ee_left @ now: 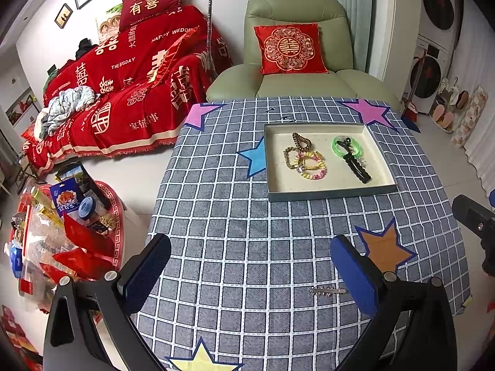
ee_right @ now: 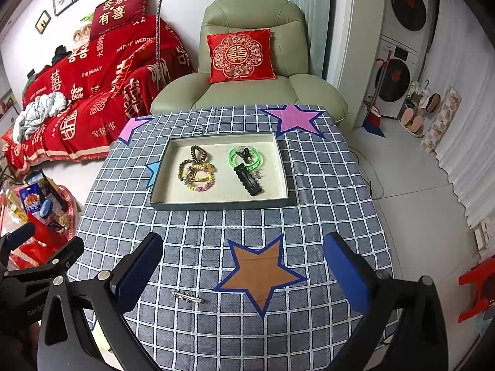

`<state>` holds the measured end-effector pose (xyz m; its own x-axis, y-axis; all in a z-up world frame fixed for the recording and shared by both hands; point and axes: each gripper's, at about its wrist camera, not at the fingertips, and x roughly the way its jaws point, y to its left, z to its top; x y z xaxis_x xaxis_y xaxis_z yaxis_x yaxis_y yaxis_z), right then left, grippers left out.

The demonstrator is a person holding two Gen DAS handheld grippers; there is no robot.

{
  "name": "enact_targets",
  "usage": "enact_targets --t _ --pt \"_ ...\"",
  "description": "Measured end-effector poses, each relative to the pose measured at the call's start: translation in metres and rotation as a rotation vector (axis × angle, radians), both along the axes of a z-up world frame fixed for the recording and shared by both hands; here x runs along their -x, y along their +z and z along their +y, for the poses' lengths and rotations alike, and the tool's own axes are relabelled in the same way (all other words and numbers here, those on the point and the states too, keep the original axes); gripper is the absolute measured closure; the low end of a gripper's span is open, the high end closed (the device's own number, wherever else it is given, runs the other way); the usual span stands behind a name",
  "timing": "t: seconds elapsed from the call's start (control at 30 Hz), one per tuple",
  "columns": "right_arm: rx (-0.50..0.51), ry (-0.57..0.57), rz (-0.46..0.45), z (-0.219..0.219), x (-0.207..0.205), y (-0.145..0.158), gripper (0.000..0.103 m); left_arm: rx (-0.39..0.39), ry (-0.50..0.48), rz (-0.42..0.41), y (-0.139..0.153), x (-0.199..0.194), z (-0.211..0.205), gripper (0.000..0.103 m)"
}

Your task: Organize jewelry

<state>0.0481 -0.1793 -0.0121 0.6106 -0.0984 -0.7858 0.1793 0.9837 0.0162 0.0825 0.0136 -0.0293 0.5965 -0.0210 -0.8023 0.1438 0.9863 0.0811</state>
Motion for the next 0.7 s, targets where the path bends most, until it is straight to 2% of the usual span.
enact_targets --t 0.7 --pt "0.0 0.0 0.001 0.0001 0.0003 -0.0017 0.0 0.0 0.001 0.0 -0.0002 -0.0006 -0.0016 0.0"
